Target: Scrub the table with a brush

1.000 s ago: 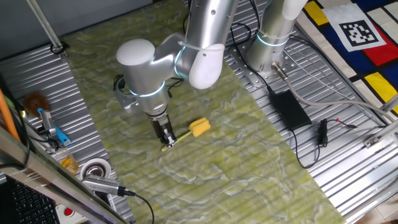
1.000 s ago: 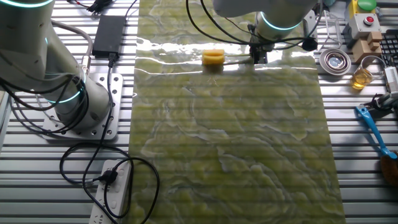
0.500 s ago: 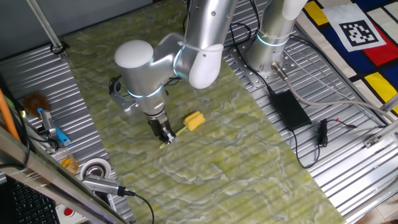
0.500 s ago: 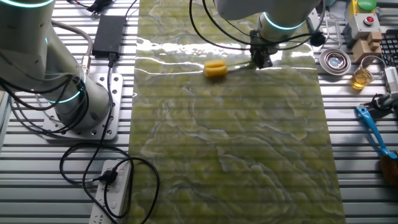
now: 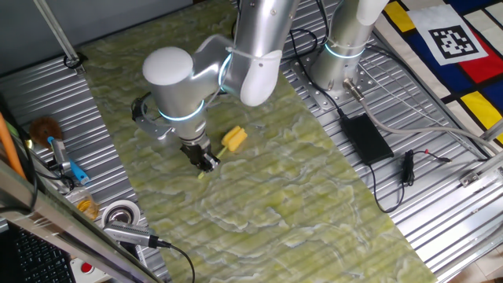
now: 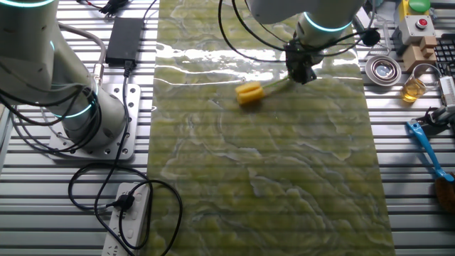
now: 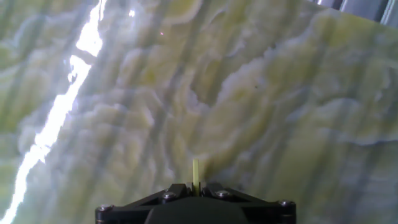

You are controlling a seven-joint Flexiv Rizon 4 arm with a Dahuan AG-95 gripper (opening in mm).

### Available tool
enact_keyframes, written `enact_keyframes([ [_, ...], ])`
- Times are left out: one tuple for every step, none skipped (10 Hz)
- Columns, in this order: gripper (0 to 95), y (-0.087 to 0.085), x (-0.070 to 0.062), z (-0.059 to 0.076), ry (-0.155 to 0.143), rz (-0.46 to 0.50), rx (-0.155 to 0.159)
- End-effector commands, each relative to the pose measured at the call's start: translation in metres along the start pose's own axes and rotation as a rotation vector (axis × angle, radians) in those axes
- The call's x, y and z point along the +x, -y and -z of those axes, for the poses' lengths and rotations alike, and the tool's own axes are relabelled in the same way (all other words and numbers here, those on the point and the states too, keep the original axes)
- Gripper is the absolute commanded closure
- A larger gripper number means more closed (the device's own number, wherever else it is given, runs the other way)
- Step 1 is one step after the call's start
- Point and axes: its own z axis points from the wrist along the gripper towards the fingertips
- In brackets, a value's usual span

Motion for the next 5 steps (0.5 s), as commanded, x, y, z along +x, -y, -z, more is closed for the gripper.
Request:
enact_keyframes([
  [95.0,0.009,0.005,0.000,0.000,0.026,0.006],
  [95.0,0.009,0.005,0.000,0.000,0.018,0.006],
  [95.0,0.005,0.003,-0.003,0.004,-0.017,0.004],
  [95.0,-0.001,0.000,-0.007,0.011,-0.043,0.003],
  [95.0,-0.005,-0.002,-0.009,0.017,-0.059,0.002],
])
